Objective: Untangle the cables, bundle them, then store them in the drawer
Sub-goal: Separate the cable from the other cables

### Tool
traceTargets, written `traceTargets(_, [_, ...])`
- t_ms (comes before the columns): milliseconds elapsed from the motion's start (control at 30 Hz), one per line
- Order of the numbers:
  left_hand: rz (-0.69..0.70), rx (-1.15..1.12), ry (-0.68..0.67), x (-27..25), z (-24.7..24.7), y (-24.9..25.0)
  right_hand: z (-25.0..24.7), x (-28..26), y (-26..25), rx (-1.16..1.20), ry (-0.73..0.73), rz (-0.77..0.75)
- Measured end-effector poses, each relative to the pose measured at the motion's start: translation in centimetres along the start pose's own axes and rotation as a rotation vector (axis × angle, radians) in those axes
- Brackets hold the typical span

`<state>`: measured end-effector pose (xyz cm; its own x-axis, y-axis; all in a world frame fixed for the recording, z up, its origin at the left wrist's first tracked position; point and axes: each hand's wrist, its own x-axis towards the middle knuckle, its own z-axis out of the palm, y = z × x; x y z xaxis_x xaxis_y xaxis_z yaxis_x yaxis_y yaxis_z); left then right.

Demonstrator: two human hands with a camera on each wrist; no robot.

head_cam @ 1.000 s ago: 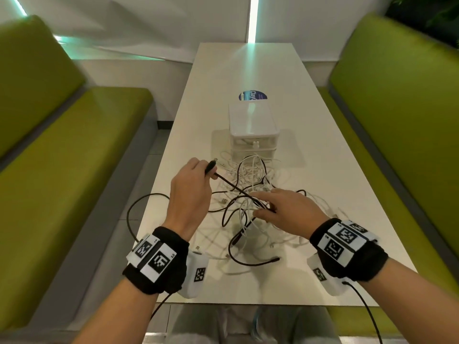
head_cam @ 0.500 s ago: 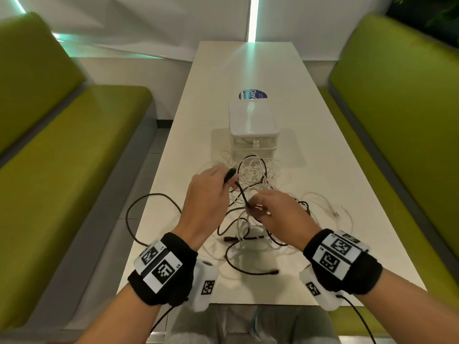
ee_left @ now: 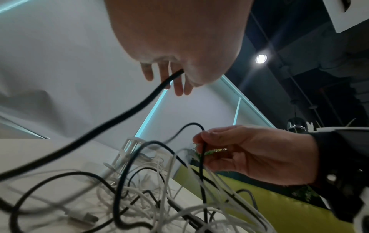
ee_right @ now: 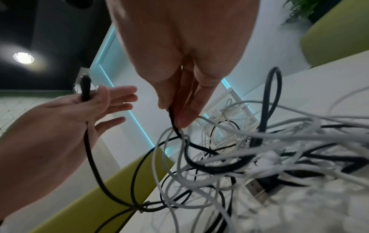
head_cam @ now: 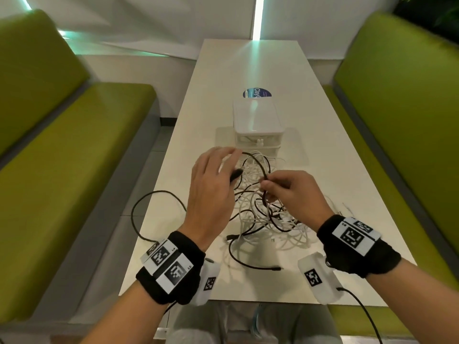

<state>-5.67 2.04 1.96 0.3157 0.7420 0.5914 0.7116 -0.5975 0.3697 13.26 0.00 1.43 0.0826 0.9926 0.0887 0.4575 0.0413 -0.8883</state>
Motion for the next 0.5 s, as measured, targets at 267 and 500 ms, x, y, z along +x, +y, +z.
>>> traceTargets(267, [-0.118, -0.138, -0.386, -0.7, 1.7, 1.2, -0.6, -0.1, -0.6, 0.095, -0.057, 0.007])
traceTargets(500, [-0.122, -0.038, -0.465, -0.8, 3.0, 1.5, -0.2, -0.5, -0.4, 0.058, -0.055, -0.066])
